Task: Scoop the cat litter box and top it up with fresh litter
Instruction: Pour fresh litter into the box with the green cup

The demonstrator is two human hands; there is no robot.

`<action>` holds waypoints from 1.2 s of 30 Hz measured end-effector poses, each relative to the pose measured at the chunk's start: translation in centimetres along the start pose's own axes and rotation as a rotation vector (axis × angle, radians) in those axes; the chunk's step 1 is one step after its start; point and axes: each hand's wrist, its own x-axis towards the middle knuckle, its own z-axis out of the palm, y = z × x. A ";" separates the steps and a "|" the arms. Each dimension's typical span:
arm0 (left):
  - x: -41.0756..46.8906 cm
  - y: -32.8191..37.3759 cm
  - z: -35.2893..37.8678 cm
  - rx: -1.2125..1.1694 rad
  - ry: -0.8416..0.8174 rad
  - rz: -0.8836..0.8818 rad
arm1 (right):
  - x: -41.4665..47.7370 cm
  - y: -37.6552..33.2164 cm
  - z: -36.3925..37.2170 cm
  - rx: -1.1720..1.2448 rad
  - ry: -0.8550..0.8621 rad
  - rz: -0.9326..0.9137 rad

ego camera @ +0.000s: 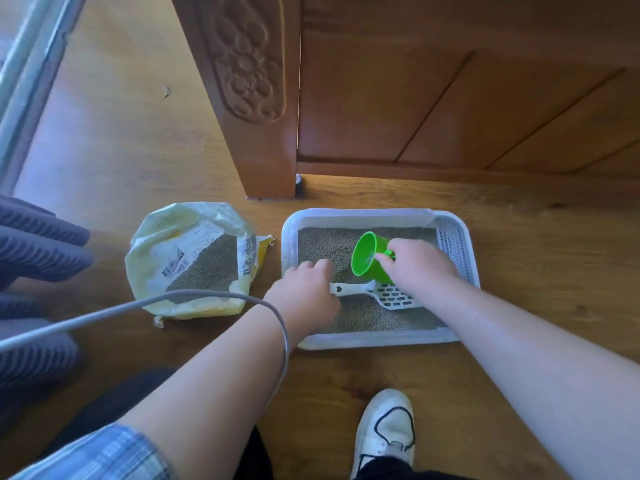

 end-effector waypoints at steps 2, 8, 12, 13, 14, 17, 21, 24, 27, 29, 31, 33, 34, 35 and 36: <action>0.1 -0.2 -0.3 -0.023 0.020 -0.013 | 0.6 0.0 -0.2 -0.033 -0.016 0.023; 0.5 -0.7 -0.8 -0.059 0.060 -0.029 | 1.7 0.4 0.0 -0.061 -0.012 0.064; 0.8 -0.6 -0.9 -0.064 0.050 -0.039 | 1.9 -0.2 -0.3 -0.104 -0.001 0.014; 0.8 -0.6 -1.0 -0.067 0.042 -0.040 | 1.9 -0.3 -0.4 -0.130 -0.009 0.024; 0.8 -0.5 -0.9 -0.069 0.035 -0.038 | 1.9 -0.5 -0.6 -0.159 -0.017 0.032; 0.7 -0.3 -0.9 -0.062 0.022 -0.029 | 2.1 -0.7 -0.6 -0.145 -0.016 0.000; 0.5 -0.5 -1.1 -0.064 0.029 -0.022 | 2.3 -0.7 -0.8 -0.164 0.005 -0.023; 0.2 -0.9 -1.1 -0.070 0.044 -0.032 | 2.3 -0.7 -0.9 -0.188 0.006 -0.032; -0.1 -1.0 -1.0 -0.068 0.051 -0.036 | 2.3 -0.3 -1.4 -0.289 0.022 -0.009; -0.2 -0.9 -1.0 -0.069 0.045 -0.031 | 2.2 0.1 -1.8 -0.325 0.029 0.033; -0.2 -0.6 -1.0 -0.070 0.041 -0.022 | 2.1 0.4 -2.0 -0.359 0.051 0.036; -0.1 -0.3 -0.9 -0.065 0.042 -0.007 | 1.9 0.6 -2.1 -0.360 0.088 -0.003; -0.1 -0.2 -0.8 -0.061 0.040 -0.002 | 1.7 0.6 -2.1 -0.347 0.111 -0.023; -0.1 -0.1 -0.8 -0.058 0.034 0.003 | 1.5 0.5 -2.1 -0.337 0.131 -0.040; -0.1 0.0 -0.7 -0.057 0.028 0.006 | 1.3 0.3 -2.1 -0.333 0.143 -0.056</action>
